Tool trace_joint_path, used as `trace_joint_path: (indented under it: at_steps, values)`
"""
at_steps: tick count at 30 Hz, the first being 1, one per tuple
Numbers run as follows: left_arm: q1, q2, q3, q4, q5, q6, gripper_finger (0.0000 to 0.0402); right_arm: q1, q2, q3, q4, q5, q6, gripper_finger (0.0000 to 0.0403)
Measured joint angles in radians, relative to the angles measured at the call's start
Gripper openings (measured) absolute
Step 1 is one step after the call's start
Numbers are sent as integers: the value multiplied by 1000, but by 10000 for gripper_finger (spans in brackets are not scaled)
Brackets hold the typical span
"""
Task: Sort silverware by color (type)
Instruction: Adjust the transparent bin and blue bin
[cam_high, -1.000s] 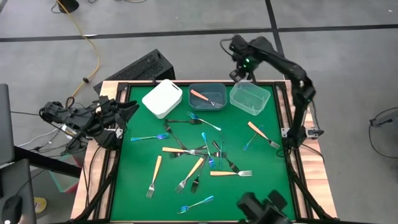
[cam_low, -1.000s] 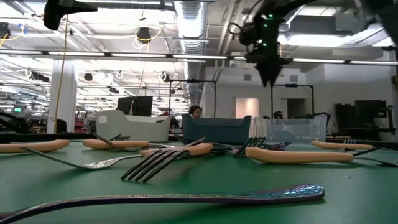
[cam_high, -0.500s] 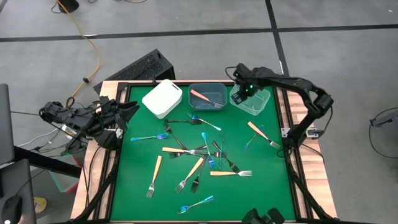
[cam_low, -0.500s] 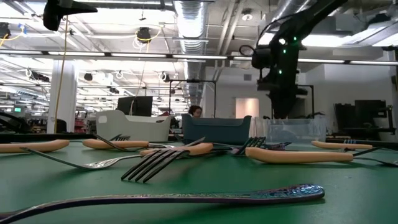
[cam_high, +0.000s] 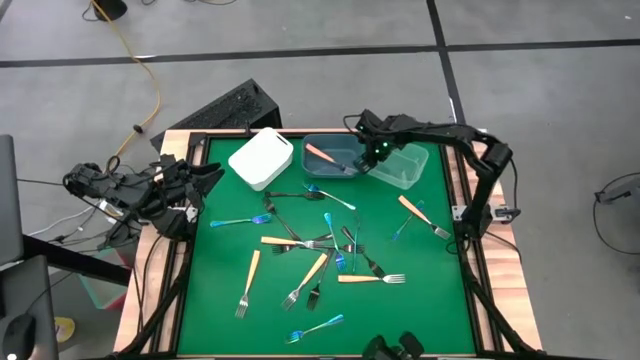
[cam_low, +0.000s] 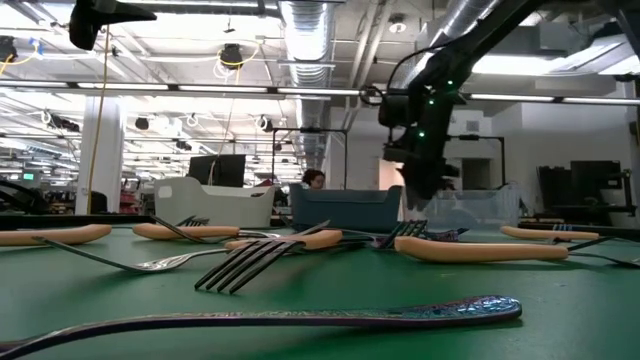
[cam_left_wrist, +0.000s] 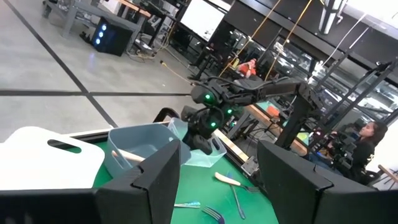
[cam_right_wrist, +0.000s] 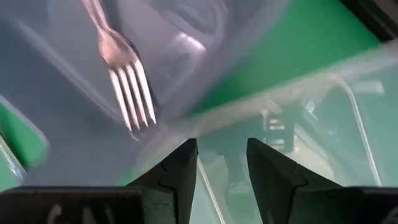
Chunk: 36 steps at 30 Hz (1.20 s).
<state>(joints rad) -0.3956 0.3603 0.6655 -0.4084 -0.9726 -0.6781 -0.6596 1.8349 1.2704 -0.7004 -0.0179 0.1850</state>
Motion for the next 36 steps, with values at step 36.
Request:
trace_joint_path:
  at_steps: [36]
  values:
    - [0, 0, 0, 2, -4, -8, 197, 228, -146, 145, 30, -65, -377, 156]
